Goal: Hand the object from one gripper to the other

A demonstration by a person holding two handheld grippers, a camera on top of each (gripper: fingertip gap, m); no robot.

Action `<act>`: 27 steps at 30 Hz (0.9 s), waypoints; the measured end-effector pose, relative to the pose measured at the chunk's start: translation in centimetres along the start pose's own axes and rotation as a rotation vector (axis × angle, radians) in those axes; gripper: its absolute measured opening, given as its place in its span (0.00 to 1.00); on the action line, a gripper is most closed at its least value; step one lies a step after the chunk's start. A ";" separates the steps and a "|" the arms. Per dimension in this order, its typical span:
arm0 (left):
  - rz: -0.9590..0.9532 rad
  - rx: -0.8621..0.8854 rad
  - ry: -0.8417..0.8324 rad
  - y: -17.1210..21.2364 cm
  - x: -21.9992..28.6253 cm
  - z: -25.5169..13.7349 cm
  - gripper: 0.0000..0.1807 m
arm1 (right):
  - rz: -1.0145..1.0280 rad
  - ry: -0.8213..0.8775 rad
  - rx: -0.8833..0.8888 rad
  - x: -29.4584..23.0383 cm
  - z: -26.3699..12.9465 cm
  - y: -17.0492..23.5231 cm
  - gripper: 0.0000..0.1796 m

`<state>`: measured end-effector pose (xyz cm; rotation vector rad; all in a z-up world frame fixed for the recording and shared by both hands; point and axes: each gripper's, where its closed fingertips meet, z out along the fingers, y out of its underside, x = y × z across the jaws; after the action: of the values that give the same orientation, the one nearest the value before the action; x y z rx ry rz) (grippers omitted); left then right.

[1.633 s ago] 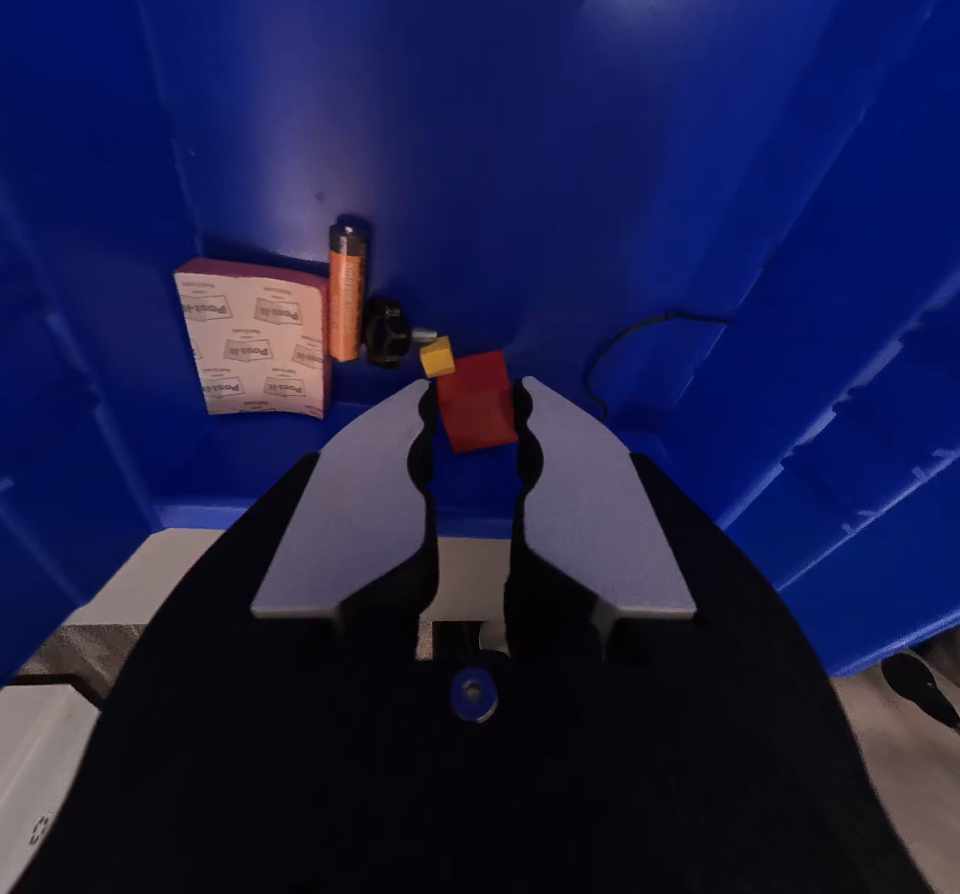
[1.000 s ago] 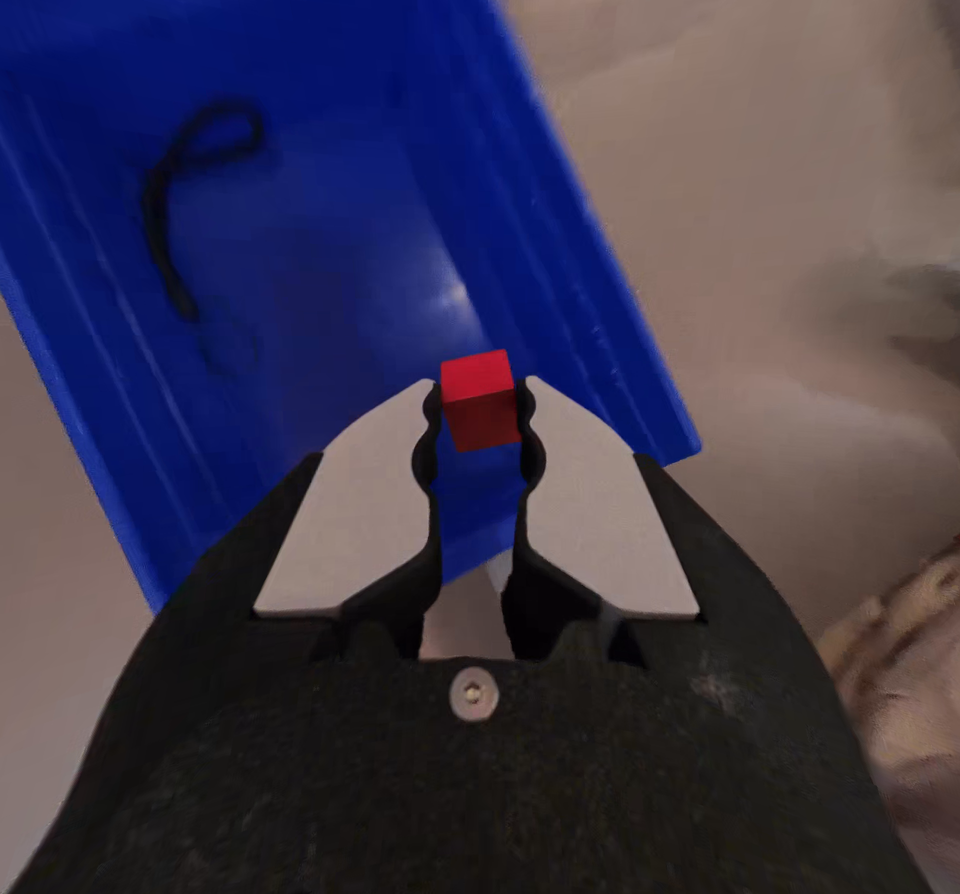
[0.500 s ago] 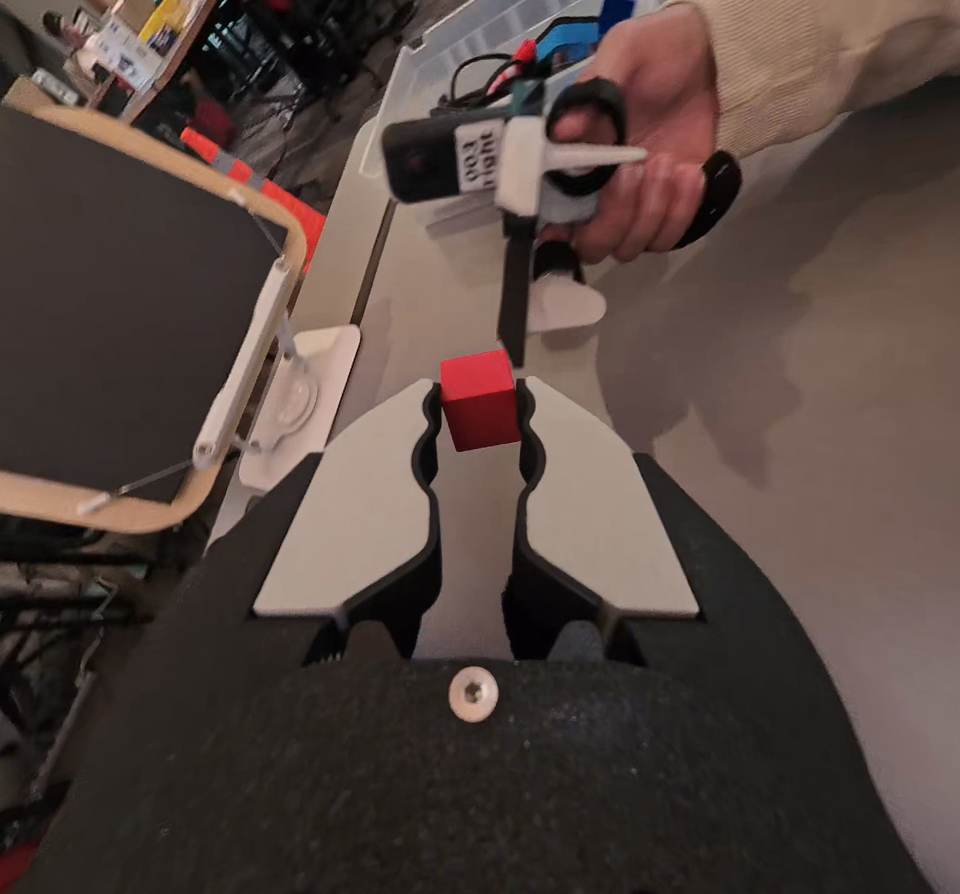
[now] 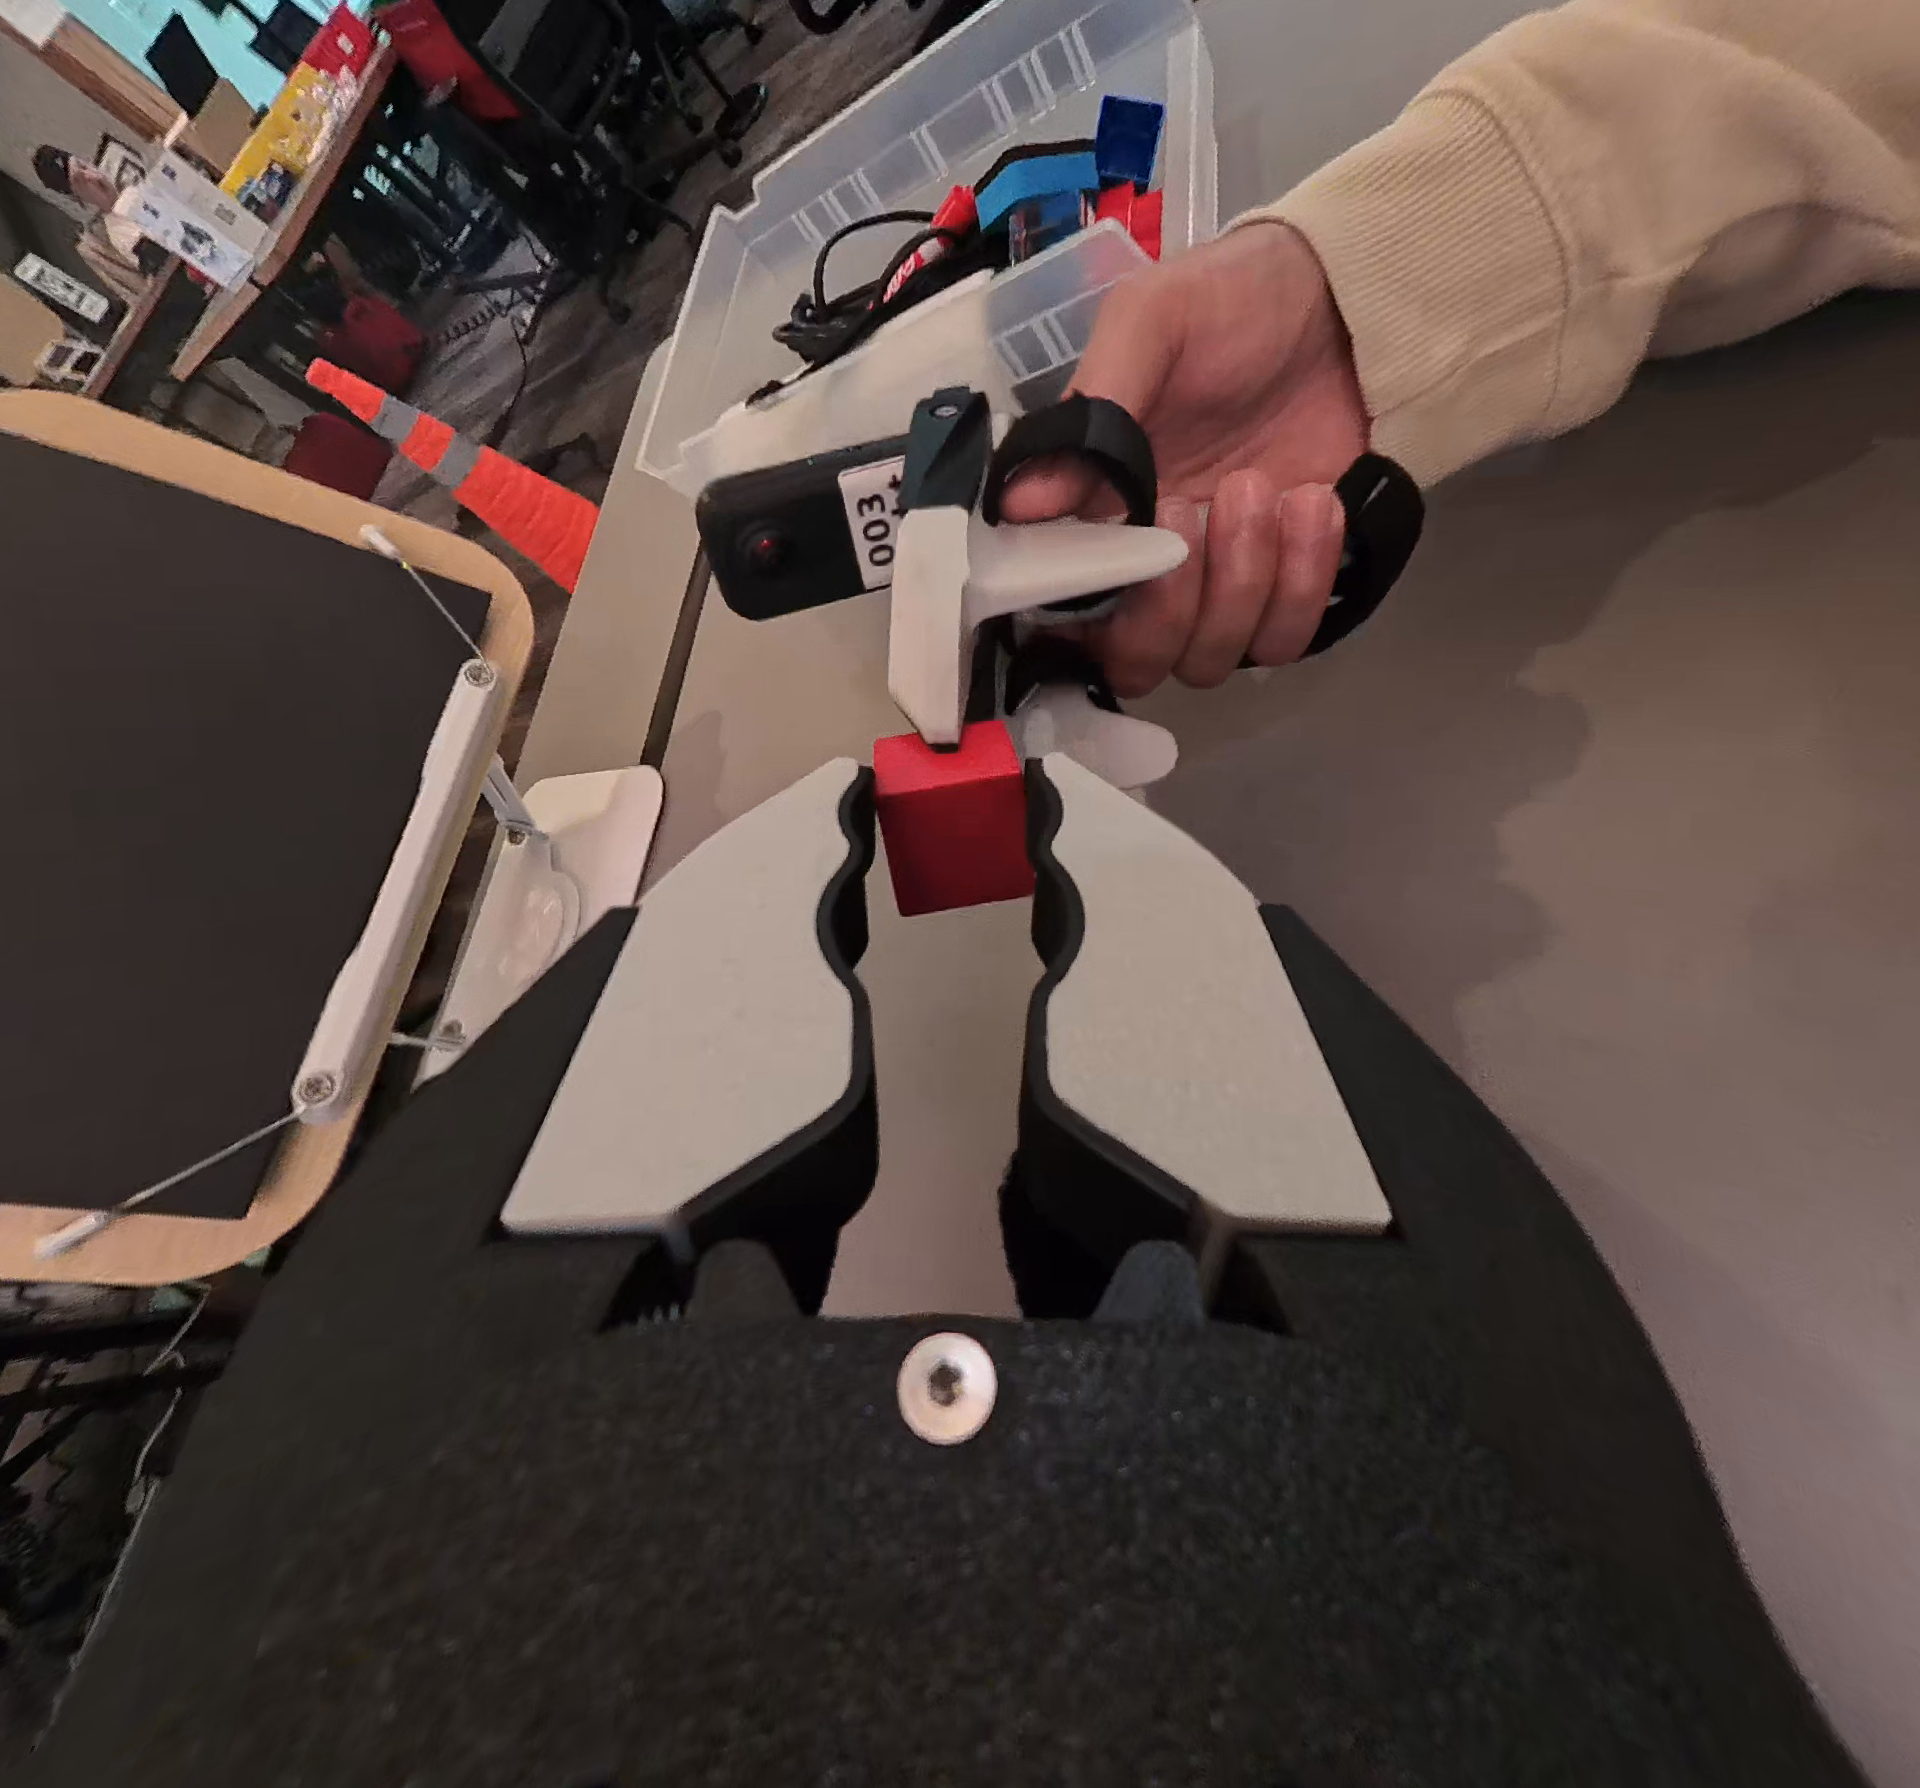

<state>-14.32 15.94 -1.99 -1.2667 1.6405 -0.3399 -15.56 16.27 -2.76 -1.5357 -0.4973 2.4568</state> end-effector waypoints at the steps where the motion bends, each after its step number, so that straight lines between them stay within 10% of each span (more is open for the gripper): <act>1: -0.024 -0.016 -0.001 0.3 0.1 0.3 0.15 | 0.015 0.008 -0.002 0.3 -0.2 0.0 0.15; 14: -0.353 -0.044 -0.005 2.7 1.7 1.4 0.20 | 0.065 0.175 0.055 3.3 -5.7 -1.1 0.15; 27: -0.553 0.219 0.500 -2.2 9.0 0.9 0.31 | 0.248 -0.175 -0.635 -1.6 -2.0 10.1 0.15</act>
<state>-11.95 7.68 -5.58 -1.5285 1.5617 -1.2238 -12.95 6.73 -6.10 -1.6722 -1.2922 2.8008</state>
